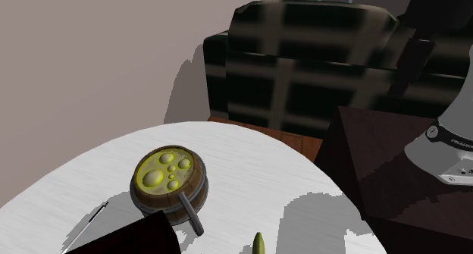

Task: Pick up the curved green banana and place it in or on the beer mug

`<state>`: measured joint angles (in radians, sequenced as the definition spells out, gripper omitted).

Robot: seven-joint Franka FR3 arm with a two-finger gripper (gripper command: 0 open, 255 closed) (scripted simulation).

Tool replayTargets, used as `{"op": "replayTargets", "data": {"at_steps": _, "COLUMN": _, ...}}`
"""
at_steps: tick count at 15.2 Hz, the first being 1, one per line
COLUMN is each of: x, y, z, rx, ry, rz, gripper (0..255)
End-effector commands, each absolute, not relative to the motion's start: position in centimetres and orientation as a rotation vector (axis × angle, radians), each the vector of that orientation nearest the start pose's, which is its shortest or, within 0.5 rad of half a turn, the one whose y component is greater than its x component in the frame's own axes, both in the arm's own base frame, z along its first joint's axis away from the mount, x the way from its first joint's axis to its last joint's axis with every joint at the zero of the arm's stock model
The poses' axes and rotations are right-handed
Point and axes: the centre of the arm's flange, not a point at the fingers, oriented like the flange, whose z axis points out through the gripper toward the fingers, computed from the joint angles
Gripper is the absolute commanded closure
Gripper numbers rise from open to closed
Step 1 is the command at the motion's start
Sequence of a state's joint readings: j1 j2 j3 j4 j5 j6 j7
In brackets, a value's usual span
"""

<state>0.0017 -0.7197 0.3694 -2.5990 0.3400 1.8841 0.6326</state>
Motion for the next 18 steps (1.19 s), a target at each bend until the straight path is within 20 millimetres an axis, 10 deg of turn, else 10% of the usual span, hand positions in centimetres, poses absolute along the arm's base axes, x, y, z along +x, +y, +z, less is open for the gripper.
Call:
{"op": "replayTargets", "data": {"at_steps": 1, "x": 31.4, "y": 16.7, "z": 44.4, "rx": -2.971, "ry": 0.778, "rz": 0.077, "gripper": 0}}
{"op": "replayTargets", "data": {"at_steps": 18, "x": 39.1, "y": 31.6, "z": 30.1, "rx": -2.737, "ry": 1.360, "rz": 0.084, "gripper": 0}}
